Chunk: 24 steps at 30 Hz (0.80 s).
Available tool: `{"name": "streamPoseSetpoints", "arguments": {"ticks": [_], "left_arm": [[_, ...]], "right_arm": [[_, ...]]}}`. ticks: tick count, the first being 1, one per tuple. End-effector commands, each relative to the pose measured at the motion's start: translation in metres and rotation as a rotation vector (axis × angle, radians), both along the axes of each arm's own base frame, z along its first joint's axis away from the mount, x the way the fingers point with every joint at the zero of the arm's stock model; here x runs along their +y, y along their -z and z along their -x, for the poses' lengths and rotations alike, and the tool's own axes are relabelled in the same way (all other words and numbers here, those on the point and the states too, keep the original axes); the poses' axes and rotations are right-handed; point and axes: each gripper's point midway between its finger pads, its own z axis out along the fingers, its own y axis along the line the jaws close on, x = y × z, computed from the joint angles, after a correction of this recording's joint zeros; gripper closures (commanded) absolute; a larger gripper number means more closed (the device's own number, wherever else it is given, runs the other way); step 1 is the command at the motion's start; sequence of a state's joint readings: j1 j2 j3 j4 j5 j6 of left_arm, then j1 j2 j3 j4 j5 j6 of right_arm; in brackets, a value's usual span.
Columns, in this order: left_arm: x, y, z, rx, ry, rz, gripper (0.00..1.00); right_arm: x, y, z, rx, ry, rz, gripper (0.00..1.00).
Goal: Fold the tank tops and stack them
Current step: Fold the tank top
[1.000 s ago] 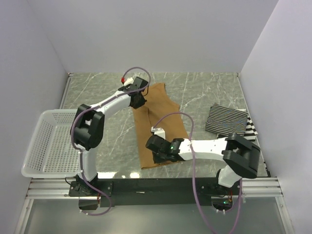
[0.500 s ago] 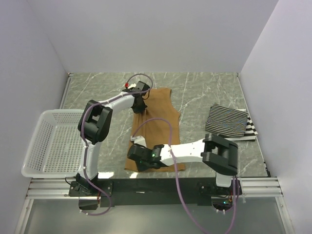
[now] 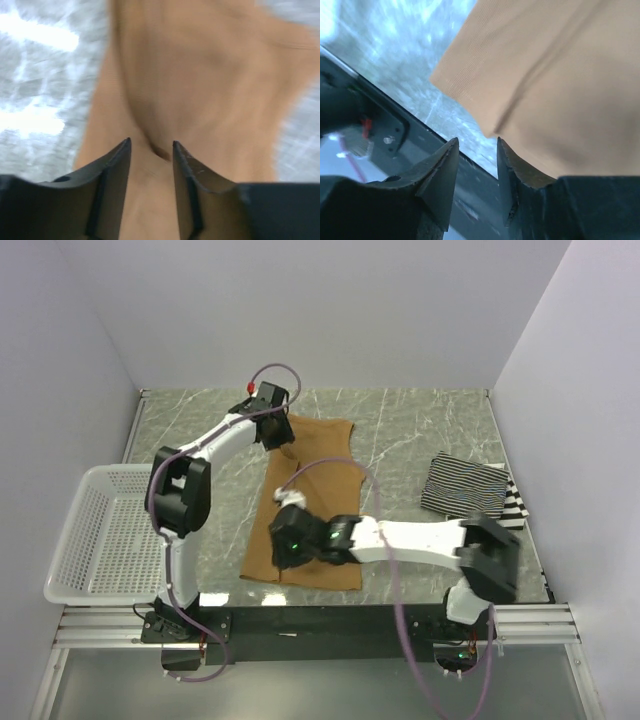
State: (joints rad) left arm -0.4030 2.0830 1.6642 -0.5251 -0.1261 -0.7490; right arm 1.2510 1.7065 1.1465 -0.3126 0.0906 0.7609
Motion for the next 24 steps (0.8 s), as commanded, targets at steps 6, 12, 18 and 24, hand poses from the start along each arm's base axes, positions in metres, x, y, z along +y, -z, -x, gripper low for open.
{"name": "streamPoseSetpoints", "arguments": {"ticks": [6, 12, 18, 24], "left_arm": [[-0.017, -0.133, 0.017, -0.255, 0.020, 0.203, 0.53], [-0.046, -0.107, 0.083, -0.207, 0.077, 0.259, 0.57], [-0.079, -0.083, 0.159, -0.163, 0.182, 0.286, 0.58], [-0.109, -0.067, 0.219, -0.136, 0.306, 0.275, 0.58]], "right_arm": [[-0.141, -0.054, -0.116, -0.113, 0.407, -0.103, 0.56], [-0.219, -0.050, -0.197, -0.120, 0.604, -0.070, 0.54], [-0.234, -0.030, -0.256, -0.058, 0.639, -0.053, 0.51], [-0.228, 0.010, -0.280, 0.031, 0.632, -0.027, 0.50]]}}
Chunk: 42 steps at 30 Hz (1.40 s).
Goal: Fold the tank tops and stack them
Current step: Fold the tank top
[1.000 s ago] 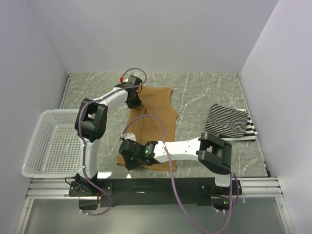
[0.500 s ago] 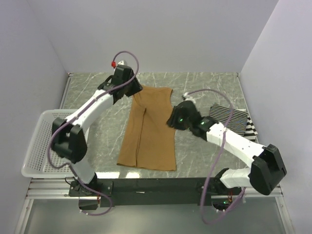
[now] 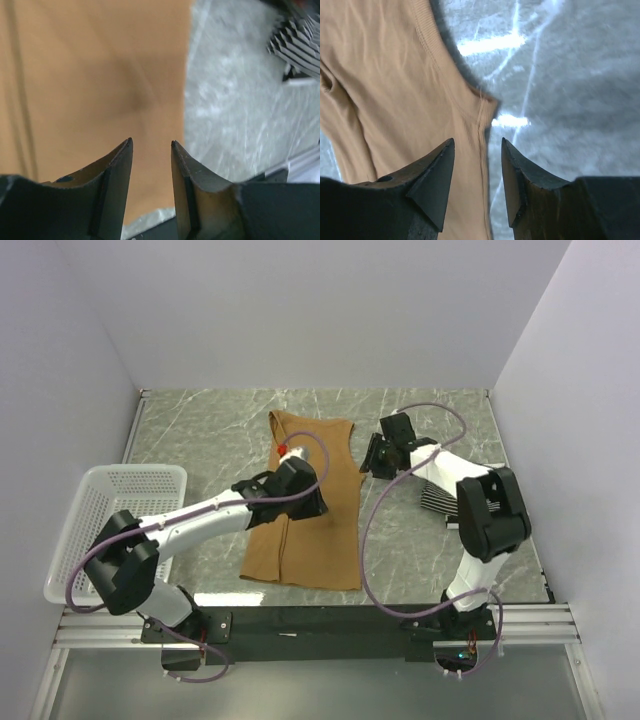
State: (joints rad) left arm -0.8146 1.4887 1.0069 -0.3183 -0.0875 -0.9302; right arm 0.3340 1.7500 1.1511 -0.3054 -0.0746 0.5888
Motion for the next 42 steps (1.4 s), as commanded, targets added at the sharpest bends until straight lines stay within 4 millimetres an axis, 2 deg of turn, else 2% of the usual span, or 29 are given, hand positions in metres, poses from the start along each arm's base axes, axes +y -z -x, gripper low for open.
{"name": "streamPoseSetpoints", "arguments": {"ticks": [1, 6, 10, 12, 13, 14, 15, 16, 19, 20, 21, 23, 25, 30, 42], "left_arm": [[-0.023, -0.023, 0.018, -0.069, 0.032, 0.064, 0.58], [-0.041, -0.012, 0.052, -0.059, 0.100, 0.044, 0.58], [-0.059, -0.001, 0.080, -0.056, 0.158, 0.000, 0.58], [-0.067, 0.003, 0.089, -0.053, 0.183, -0.009, 0.59], [-0.075, 0.011, 0.101, -0.048, 0.217, -0.028, 0.59], [-0.079, 0.012, 0.102, -0.059, 0.215, -0.040, 0.59], [-0.081, 0.023, 0.110, -0.048, 0.232, -0.074, 0.60], [-0.085, 0.023, 0.111, -0.056, 0.232, -0.082, 0.60], [-0.092, 0.035, 0.119, -0.058, 0.256, -0.117, 0.60], [-0.096, 0.034, 0.119, -0.065, 0.258, -0.119, 0.60], [-0.096, 0.043, 0.122, -0.059, 0.265, -0.149, 0.60], [-0.101, 0.043, 0.123, -0.074, 0.270, -0.166, 0.60], [-0.108, 0.048, 0.128, -0.074, 0.292, -0.180, 0.60], [-0.109, 0.063, 0.133, -0.064, 0.291, -0.251, 0.61], [-0.110, 0.073, 0.158, -0.035, 0.288, -0.335, 0.64]], "right_arm": [[0.015, -0.002, -0.019, -0.023, -0.047, -0.034, 0.50], [0.016, 0.022, -0.023, 0.025, -0.020, -0.027, 0.50], [0.012, 0.031, -0.023, 0.037, 0.010, -0.016, 0.55], [0.011, 0.035, -0.026, 0.038, 0.025, -0.017, 0.68], [0.012, 0.035, -0.027, 0.039, 0.024, -0.020, 0.76], [0.011, 0.036, -0.027, 0.042, 0.027, -0.024, 0.87], [0.011, 0.037, -0.029, 0.041, 0.034, -0.030, 0.91], [0.009, 0.038, -0.028, 0.043, 0.041, -0.026, 0.99], [-0.001, 0.038, -0.025, 0.035, 0.068, -0.021, 1.00], [-0.003, 0.030, -0.027, 0.011, 0.079, -0.031, 1.00], [-0.011, 0.035, -0.021, 0.021, 0.093, -0.025, 1.00], [-0.017, 0.026, -0.021, -0.007, 0.115, -0.031, 1.00], [-0.022, 0.026, -0.016, -0.006, 0.121, -0.029, 1.00], [-0.022, 0.021, -0.012, -0.015, 0.114, -0.032, 1.00], [-0.028, 0.024, -0.011, -0.007, 0.115, -0.030, 1.00]]}}
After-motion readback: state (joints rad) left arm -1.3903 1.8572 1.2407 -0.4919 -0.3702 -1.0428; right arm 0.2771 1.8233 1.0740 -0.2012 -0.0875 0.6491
